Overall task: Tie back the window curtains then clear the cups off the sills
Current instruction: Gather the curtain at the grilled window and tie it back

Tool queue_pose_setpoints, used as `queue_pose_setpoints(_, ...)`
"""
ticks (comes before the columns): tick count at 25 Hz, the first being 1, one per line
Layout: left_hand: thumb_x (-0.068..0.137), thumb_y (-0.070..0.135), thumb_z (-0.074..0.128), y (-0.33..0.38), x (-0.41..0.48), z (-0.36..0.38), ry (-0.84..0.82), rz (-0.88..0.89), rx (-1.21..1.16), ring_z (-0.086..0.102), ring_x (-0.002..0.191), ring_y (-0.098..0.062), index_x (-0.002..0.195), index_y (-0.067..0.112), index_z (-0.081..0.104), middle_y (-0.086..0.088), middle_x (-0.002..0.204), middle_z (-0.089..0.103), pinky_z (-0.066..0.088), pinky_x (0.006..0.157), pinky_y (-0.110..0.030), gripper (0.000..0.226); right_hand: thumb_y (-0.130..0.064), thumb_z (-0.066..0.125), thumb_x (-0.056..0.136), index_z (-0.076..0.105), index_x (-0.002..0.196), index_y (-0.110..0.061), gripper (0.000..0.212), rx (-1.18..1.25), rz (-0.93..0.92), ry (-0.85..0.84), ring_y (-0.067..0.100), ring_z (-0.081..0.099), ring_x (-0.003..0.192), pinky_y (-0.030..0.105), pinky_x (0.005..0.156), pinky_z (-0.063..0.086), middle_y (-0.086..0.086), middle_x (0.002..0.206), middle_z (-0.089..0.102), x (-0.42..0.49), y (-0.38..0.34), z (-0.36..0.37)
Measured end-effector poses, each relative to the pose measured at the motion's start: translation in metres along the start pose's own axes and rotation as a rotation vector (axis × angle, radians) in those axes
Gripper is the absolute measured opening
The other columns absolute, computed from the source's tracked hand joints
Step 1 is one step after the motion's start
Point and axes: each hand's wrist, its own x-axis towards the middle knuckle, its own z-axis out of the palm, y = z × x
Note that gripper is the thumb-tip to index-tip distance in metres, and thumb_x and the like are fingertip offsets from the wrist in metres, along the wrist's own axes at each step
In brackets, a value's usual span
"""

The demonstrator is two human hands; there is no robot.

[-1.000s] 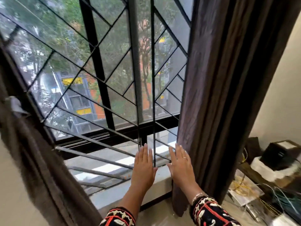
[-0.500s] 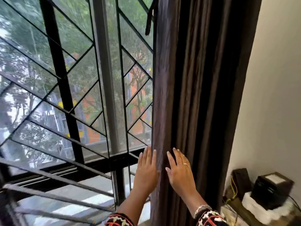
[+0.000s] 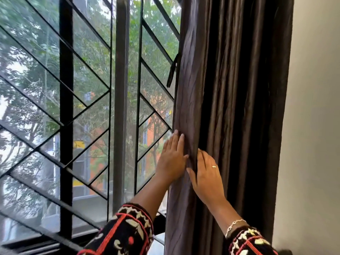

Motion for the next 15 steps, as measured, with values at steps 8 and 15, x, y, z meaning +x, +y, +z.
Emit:
queue_pose_setpoints(8,0.093,0.033,0.049,-0.028,0.136,-0.026,0.135,0.020,-0.252,0.024,0.138,-0.032,0.143,-0.001,0.020,-0.021,0.149,0.024,0.021,0.113,-0.035,0.067,-0.018,0.060,0.087,0.033,0.138,0.003,0.062,0.263,0.110,0.091,0.034,0.044,0.124,0.041,0.101,0.040,0.020,0.135,0.042,0.133,0.001,-0.009)
queue_pose_setpoints(15,0.091,0.036,0.053,-0.023,0.230,-0.064,0.232,-0.322,-0.971,0.056,0.110,-0.028,0.122,0.000,0.047,-0.012,0.113,0.059,0.045,0.094,-0.038,0.048,-0.020,0.058,0.088,0.028,0.142,-0.005,0.064,0.234,0.113,0.157,0.023,0.042,0.124,0.033,0.098,0.040,0.008,0.137,0.035,0.203,0.011,-0.034)
